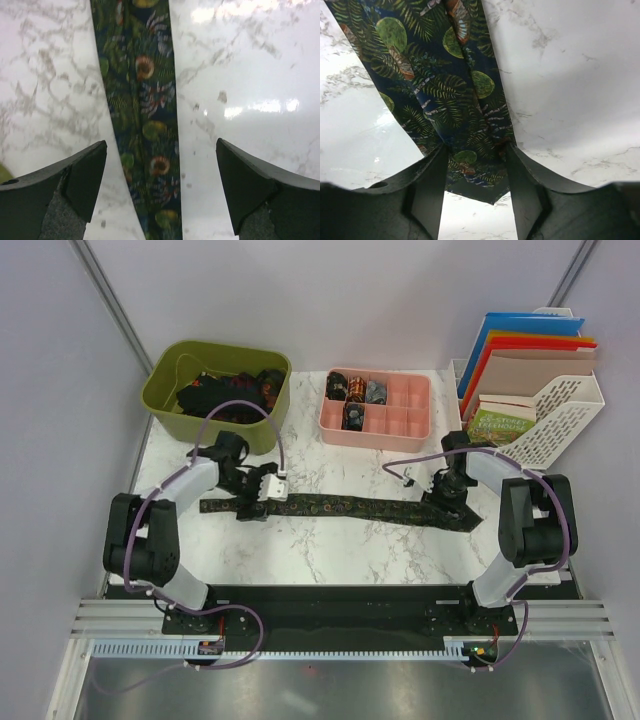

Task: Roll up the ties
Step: Flatten out the tie at the center of the board, then roll the tie at the center of the board.

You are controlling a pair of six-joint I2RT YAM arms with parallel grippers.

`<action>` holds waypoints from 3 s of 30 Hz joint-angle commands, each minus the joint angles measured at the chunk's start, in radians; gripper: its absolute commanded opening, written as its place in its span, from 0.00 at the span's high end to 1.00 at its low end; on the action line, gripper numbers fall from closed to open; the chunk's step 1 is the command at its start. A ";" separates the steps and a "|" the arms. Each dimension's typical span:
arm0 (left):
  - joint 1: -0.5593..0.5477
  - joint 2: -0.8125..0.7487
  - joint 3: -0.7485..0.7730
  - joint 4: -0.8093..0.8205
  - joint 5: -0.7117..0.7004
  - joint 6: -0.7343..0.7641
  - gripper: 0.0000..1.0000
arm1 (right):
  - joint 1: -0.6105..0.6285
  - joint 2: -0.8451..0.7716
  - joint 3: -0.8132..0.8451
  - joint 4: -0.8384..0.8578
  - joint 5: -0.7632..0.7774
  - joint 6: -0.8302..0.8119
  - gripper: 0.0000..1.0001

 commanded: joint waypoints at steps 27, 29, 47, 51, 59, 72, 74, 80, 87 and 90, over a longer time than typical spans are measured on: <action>-0.286 0.253 0.115 0.216 -0.089 -0.299 0.58 | -0.010 0.054 -0.039 0.051 0.011 -0.175 0.48; -0.281 0.255 0.117 0.205 -0.089 -0.294 0.63 | -0.015 0.056 -0.040 0.051 0.014 -0.182 0.48; -0.370 0.282 0.152 0.101 -0.067 -0.401 0.55 | -0.134 0.061 -0.075 0.054 0.065 -0.291 0.50; -0.378 0.284 0.190 0.166 -0.075 -0.499 0.53 | -0.167 0.054 -0.071 0.042 0.077 -0.305 0.53; -0.277 0.092 0.137 0.171 -0.032 -0.563 0.15 | -0.199 0.016 -0.008 -0.004 0.047 -0.299 0.35; 0.410 -0.066 0.106 -0.259 0.050 -0.015 0.02 | 0.043 -0.127 0.161 -0.141 -0.182 -0.071 0.18; 0.458 -0.002 0.139 -0.304 0.050 0.079 0.06 | 0.152 -0.107 0.158 -0.092 -0.180 0.030 0.19; 0.510 0.038 0.100 -0.258 0.083 0.191 0.09 | 0.355 0.013 0.222 0.068 -0.216 0.219 0.25; 0.510 0.074 0.031 -0.157 0.142 0.260 0.14 | 0.500 0.048 0.265 0.367 -0.348 0.539 0.35; 0.510 0.101 0.021 -0.128 0.151 0.298 0.17 | 0.565 0.083 0.285 0.471 -0.360 0.673 0.46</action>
